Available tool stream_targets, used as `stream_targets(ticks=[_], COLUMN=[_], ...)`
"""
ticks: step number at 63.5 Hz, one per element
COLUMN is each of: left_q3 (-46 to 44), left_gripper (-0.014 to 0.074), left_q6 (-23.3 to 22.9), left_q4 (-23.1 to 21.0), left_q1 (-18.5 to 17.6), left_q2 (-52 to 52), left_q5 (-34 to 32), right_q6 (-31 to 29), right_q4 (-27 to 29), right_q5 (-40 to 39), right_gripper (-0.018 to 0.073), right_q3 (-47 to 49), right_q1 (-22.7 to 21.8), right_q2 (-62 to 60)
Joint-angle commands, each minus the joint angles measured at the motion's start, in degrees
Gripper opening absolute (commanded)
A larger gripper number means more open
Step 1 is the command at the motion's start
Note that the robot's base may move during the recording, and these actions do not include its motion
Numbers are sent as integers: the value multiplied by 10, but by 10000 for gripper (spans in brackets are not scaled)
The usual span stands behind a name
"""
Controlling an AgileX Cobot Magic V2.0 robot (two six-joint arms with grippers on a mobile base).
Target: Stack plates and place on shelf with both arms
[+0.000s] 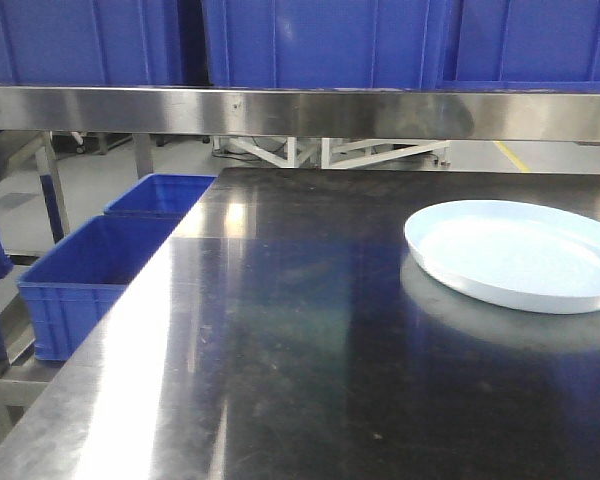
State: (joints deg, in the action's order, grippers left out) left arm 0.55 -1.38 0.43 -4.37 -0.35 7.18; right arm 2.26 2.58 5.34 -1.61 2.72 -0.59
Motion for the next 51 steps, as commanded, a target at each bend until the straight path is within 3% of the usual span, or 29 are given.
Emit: stream_targets(ticks=[1,26,36,51], left_q3=[13,13,13,13], left_gripper=[102,102,102,102], left_q6=[0,0,0,0], left_q4=[-4,-4,-4,-4], left_q1=[-3,-3,-3,-3], left_q2=[-11,-11,-11,-11], left_q5=[-49,-49,-49,-49], right_q6=[0,0,0,0], right_q4=[-6,-6,-7,-7], right_q5=[-64,-129,-84,-84], right_gripper=[56,56,56,56], right_q3=[9,23,98,247], right_q1=[0,0,0,0], right_q2=[-12,0,112,339])
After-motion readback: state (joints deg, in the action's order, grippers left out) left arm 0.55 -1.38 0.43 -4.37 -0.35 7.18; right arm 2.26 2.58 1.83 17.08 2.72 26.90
